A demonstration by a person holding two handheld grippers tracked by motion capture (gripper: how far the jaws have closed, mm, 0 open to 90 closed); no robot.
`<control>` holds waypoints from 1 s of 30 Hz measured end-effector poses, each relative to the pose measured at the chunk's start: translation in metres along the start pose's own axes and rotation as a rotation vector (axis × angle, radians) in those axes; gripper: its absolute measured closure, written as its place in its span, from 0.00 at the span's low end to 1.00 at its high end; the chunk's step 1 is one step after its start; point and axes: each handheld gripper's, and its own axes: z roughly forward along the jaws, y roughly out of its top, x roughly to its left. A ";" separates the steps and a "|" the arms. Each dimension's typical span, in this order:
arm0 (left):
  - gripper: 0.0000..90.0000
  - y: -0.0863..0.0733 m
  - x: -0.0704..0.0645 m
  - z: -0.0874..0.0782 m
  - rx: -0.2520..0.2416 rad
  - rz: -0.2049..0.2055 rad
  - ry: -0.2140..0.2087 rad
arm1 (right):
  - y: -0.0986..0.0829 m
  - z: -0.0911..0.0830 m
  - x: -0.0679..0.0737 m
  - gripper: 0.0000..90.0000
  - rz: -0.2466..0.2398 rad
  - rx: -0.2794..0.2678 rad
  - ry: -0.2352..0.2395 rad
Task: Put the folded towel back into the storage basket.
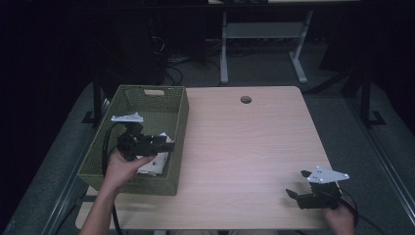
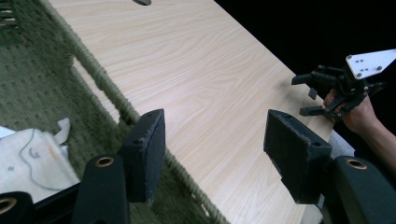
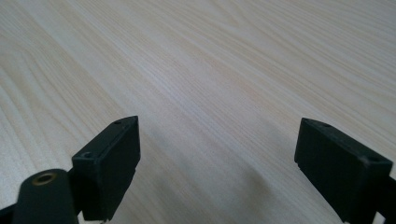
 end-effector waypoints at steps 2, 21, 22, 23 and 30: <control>0.44 0.001 -0.003 0.004 0.000 0.007 -0.005 | 0.000 -0.001 0.000 0.15 -0.002 0.000 -0.002; 0.44 0.015 -0.046 0.043 0.028 0.102 -0.060 | 0.000 -0.002 0.000 0.15 -0.005 -0.008 0.002; 0.44 0.015 -0.048 0.044 0.025 0.104 -0.062 | 0.000 -0.002 0.000 0.15 -0.003 -0.012 0.002; 0.44 0.015 -0.049 0.046 0.024 0.106 -0.066 | 0.000 -0.002 0.000 0.15 -0.002 -0.012 0.003; 0.43 0.016 -0.059 0.062 0.037 0.123 -0.070 | 0.000 -0.003 0.001 0.15 -0.001 -0.012 0.005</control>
